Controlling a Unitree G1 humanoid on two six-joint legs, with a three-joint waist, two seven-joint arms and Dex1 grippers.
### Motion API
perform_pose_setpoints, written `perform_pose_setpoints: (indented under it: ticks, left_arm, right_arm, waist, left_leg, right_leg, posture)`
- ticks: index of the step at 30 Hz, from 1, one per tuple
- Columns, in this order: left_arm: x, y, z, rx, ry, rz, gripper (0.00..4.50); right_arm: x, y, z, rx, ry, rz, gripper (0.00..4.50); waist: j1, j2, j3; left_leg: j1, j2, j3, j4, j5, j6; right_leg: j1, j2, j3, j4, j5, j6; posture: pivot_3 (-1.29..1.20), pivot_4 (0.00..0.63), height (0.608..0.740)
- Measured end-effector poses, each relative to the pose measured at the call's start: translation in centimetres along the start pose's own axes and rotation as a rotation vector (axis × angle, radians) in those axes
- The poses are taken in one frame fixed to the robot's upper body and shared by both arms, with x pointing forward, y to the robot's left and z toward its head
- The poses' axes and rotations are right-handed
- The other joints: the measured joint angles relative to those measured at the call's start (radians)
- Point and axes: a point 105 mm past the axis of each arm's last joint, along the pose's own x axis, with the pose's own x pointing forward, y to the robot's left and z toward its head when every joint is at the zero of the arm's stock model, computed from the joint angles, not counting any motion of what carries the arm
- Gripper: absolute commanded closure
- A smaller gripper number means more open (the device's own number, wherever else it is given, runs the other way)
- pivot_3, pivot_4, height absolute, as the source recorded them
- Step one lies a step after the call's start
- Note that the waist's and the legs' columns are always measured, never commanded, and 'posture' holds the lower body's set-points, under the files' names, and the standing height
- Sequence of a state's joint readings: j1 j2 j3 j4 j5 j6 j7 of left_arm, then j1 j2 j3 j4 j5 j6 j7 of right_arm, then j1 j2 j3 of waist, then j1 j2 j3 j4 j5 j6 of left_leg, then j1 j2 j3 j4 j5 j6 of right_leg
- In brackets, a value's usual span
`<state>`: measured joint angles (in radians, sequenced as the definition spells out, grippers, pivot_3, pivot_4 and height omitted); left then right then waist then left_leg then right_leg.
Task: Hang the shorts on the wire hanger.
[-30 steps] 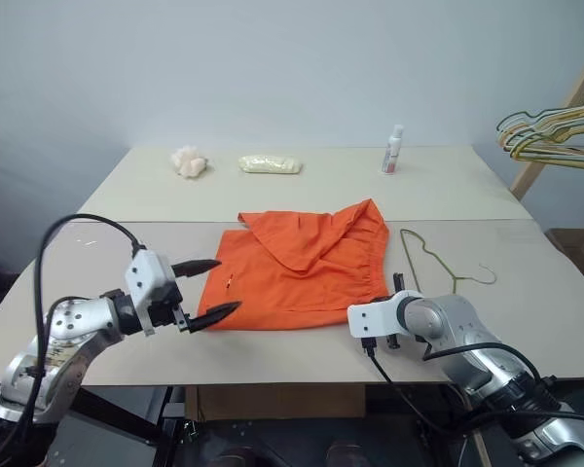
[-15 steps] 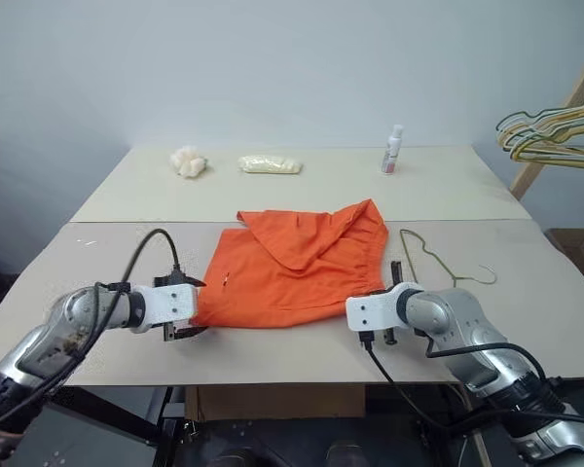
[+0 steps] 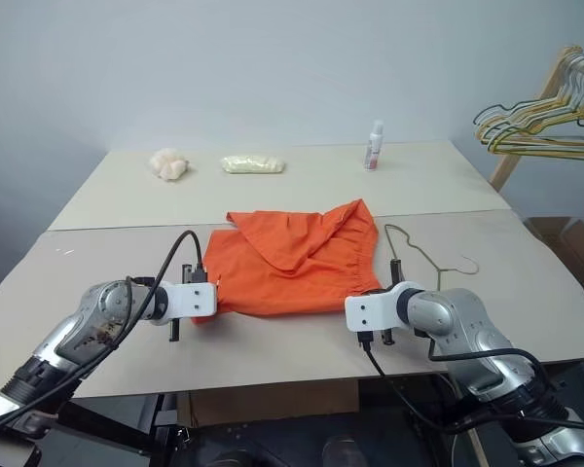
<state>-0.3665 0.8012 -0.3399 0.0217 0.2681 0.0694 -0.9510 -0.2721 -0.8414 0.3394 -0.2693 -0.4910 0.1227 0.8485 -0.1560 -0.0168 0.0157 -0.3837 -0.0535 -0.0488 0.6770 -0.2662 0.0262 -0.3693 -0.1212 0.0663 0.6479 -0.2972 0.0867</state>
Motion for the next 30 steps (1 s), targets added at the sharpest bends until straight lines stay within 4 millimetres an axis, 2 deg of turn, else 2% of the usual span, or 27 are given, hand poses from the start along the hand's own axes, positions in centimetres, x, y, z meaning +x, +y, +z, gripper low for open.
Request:
perform_pose_setpoints:
  ticks: [4, 6, 10, 12, 15, 17, 19, 20, 21, 22, 23, 24, 26, 27, 28, 30]
  left_arm:
    - [-1.9, -0.6, -0.4, 0.068, -0.024, -0.135, 4.49]
    - [-4.4, -1.7, -0.8, 0.138, -0.051, -0.286, 4.49]
    - [-6.4, -2.1, -0.3, 0.182, -0.097, -0.366, 4.49]
    - [-6.3, -1.8, -0.1, 0.167, -0.111, -0.345, 4.49]
    - [-5.1, 0.5, 1.2, 0.116, -0.153, -0.223, 4.49]
    - [-4.4, 4.0, 2.2, 0.068, -0.17, -0.083, 4.49]
    - [-4.1, 10.3, 3.5, 0.0, -0.181, 0.157, 4.49]
    - [-4.5, 14.2, 4.4, -0.027, -0.187, 0.316, 4.49]
    - [-5.7, 18.6, 5.6, -0.055, -0.192, 0.514, 4.49]
    - [-7.3, 21.8, 6.8, -0.062, -0.201, 0.676, 4.49]
    - [-8.8, 24.1, 7.6, -0.078, -0.21, 0.814, 4.49]
    - [-11.2, 26.9, 8.5, -0.105, -0.227, 1.006, 4.49]
    - [-14.9, 29.4, 9.7, -0.106, -0.266, 1.239, 4.49]
    - [-16.1, 29.9, 10.2, -0.08, -0.285, 1.313, 4.49]
    - [-17.1, 30.2, 11.0, -0.042, -0.321, 1.377, 4.49]
    - [-17.6, 30.0, 11.8, 0.014, -0.376, 1.399, 4.49]
  right_arm:
    - [-0.5, 0.1, 0.8, -0.036, -0.101, 0.035, 4.5]
    - [-1.8, 0.5, 1.3, -0.091, -0.209, 0.112, 4.5]
    - [-3.0, 0.9, 2.1, -0.107, -0.326, 0.185, 4.5]
    - [-2.7, -0.2, 1.5, -0.089, -0.324, 0.16, 4.5]
    - [-2.0, -4.0, 0.3, -0.051, -0.286, 0.031, 4.5]
    - [-1.4, -8.1, 0.1, 0.001, -0.266, -0.129, 4.5]
    - [-0.6, -13.8, 0.0, 0.072, -0.235, -0.359, 4.5]
    - [-0.7, -17.0, 0.1, 0.105, -0.214, -0.495, 4.5]
    - [-1.3, -20.8, 0.2, 0.151, -0.195, -0.661, 4.5]
    - [-2.5, -23.6, 0.5, 0.184, -0.194, -0.805, 4.5]
    - [-3.6, -25.7, 0.5, 0.211, -0.193, -0.925, 4.5]
    - [-5.4, -28.1, 0.6, 0.25, -0.197, -1.096, 4.5]
    - [-7.9, -30.1, 0.6, 0.277, -0.223, -1.293, 4.5]
    - [-8.6, -30.5, 0.7, 0.274, -0.241, -1.351, 4.5]
    - [-8.9, -30.6, 1.1, 0.273, -0.273, -1.408, 4.5]
    - [-8.6, -30.0, 0.8, 0.271, -0.295, -1.435, 4.5]
  waist:
    - [-0.012, 0.0, 0.0]
    - [-0.022, 0.001, 0.001]
    - [-0.023, 0.001, 0.001]
    - [-0.021, 0.002, 0.002]
    - [-0.017, 0.001, 0.003]
    - [-0.015, 0.001, 0.003]
    - [-0.016, 0.0, 0.004]
    - [-0.017, -0.001, 0.005]
    - [-0.019, -0.002, 0.005]
    - [-0.024, -0.002, 0.005]
    - [-0.029, -0.002, 0.005]
    - [-0.035, -0.003, 0.004]
    - [-0.053, -0.003, 0.004]
    - [-0.06, -0.003, 0.004]
    - [-0.071, -0.003, 0.004]
    - [-0.086, -0.003, 0.004]
  left_leg:
    - [0.0, 0.0, 0.0, -0.001, 0.0, 0.0]
    - [0.0, 0.0, 0.0, -0.001, 0.0, 0.0]
    - [0.005, 0.001, 0.0, -0.001, 0.0, 0.001]
    - [0.01, 0.001, 0.0, -0.001, -0.001, 0.001]
    - [0.015, 0.001, -0.001, -0.001, -0.001, 0.001]
    - [0.015, 0.0, -0.001, 0.0, -0.001, 0.001]
    - [0.014, -0.001, -0.002, 0.001, 0.0, 0.0]
    - [0.013, -0.002, -0.003, 0.002, 0.0, 0.0]
    - [0.009, -0.002, -0.003, 0.001, 0.001, -0.002]
    - [0.002, -0.003, -0.003, 0.001, 0.005, -0.008]
    - [-0.004, -0.003, -0.004, 0.001, 0.008, -0.012]
    - [-0.01, -0.004, -0.004, 0.001, 0.008, -0.013]
    - [-0.014, -0.004, -0.005, -0.002, 0.008, -0.013]
    - [-0.015, -0.005, -0.006, -0.004, 0.007, -0.012]
    - [-0.016, -0.007, -0.006, -0.008, 0.007, -0.011]
    - [-0.018, -0.01, -0.006, -0.009, 0.006, -0.01]
  right_leg:
    - [0.0, 0.0, 0.0, -0.001, 0.0, 0.0]
    - [0.0, -0.001, 0.0, -0.001, 0.0, 0.0]
    - [0.004, -0.001, 0.0, -0.001, 0.0, 0.0]
    - [0.01, -0.001, 0.0, -0.001, 0.0, 0.0]
    - [0.016, 0.0, 0.0, -0.002, -0.001, 0.001]
    - [0.015, 0.001, -0.001, -0.001, -0.001, 0.001]
    - [0.013, 0.001, -0.001, 0.0, 0.0, 0.001]
    - [0.013, 0.0, -0.001, 0.0, 0.0, 0.001]
    - [0.009, 0.0, -0.001, 0.0, 0.0, 0.001]
    - [0.0, -0.001, -0.001, 0.002, 0.0, 0.001]
    - [-0.006, -0.002, -0.001, 0.006, 0.0, 0.002]
    - [-0.017, -0.003, -0.001, 0.018, 0.0, 0.002]
    - [-0.025, -0.005, -0.001, 0.024, 0.0, 0.002]
    - [-0.027, -0.005, 0.0, 0.027, 0.0, 0.002]
    - [-0.029, -0.007, 0.0, 0.027, 0.0, 0.002]
    - [-0.031, -0.009, 0.001, 0.027, 0.001, 0.002]
  posture:
    - [-0.2, 0.0, 0.74]
    - [-0.18, 0.0, 0.74]
    - [-0.17, 0.0, 0.74]
    - [-0.16, 0.0, 0.74]
    - [-0.16, 0.0, 0.74]
    - [-0.16, 0.0, 0.74]
    - [-0.16, 0.0, 0.74]
    - [-0.16, 0.0, 0.74]
    - [-0.16, 0.0, 0.74]
    - [-0.16, 0.0, 0.74]
    - [-0.16, 0.0, 0.74]
    - [-0.16, 0.0, 0.74]
    - [-0.16, 0.0, 0.74]
    - [-0.16, 0.0, 0.74]
    - [-0.16, 0.0, 0.74]
    - [-0.16, 0.0, 0.74]
